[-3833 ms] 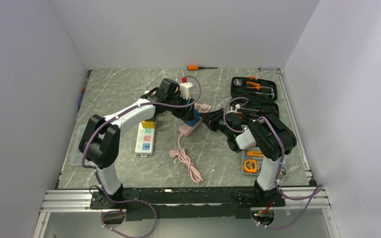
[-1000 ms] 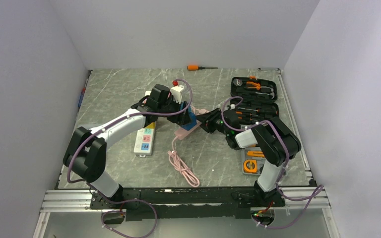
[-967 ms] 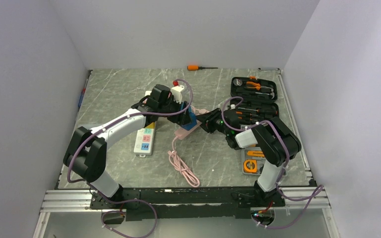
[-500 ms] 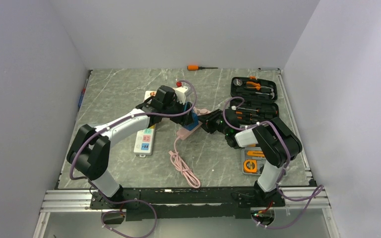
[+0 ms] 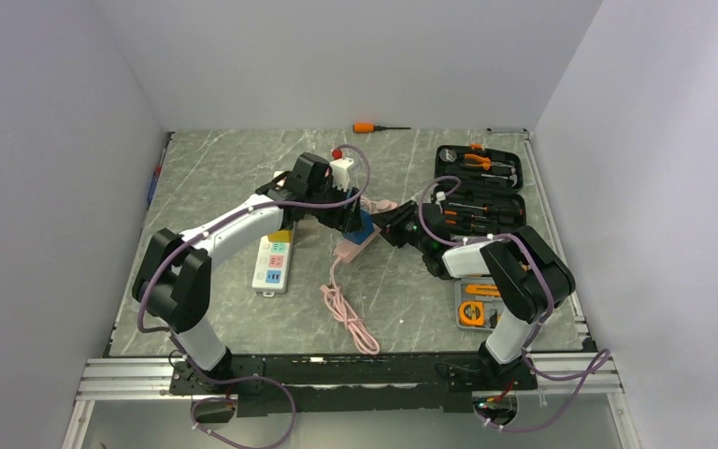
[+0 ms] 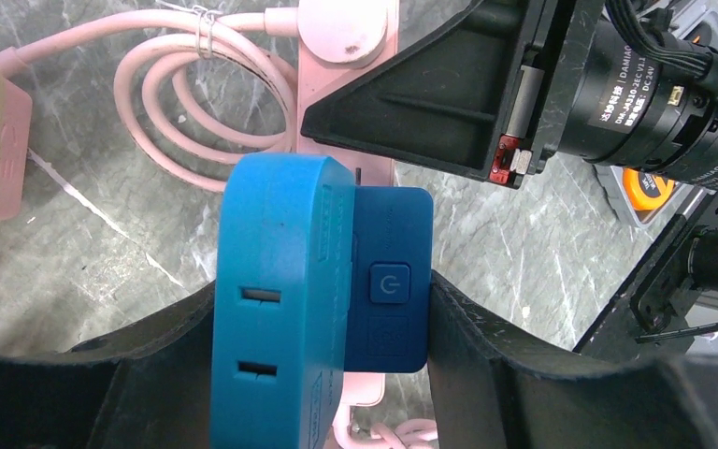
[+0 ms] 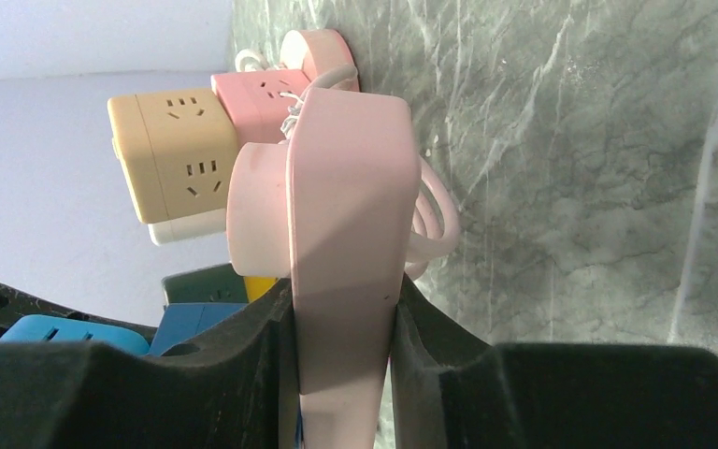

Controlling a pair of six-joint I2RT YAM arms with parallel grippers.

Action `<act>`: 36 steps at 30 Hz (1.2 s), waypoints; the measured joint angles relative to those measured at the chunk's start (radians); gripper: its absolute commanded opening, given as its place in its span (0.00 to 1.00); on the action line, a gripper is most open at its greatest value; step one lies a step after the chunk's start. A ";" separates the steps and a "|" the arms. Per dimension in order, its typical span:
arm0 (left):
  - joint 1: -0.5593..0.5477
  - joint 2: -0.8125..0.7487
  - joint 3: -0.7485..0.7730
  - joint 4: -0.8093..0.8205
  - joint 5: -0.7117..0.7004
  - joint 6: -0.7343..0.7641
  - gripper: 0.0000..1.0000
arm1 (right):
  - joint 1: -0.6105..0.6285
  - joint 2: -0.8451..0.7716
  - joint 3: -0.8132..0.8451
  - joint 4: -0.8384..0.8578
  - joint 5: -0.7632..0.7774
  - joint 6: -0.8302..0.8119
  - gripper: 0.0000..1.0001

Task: Pull the plug off the socket
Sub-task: Remove the plug from the socket.

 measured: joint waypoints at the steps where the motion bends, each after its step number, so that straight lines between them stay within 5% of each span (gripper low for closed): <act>1: 0.002 0.000 0.001 -0.003 0.004 0.004 0.06 | 0.003 0.000 0.000 0.003 0.004 -0.004 0.00; 23: 0.085 -0.028 -0.019 -0.013 0.155 0.017 0.00 | 0.013 0.029 -0.025 0.138 -0.016 -0.028 0.00; 36: 0.016 -0.018 0.149 0.046 0.046 0.066 0.00 | 0.028 0.033 0.017 -0.063 0.148 -0.176 0.00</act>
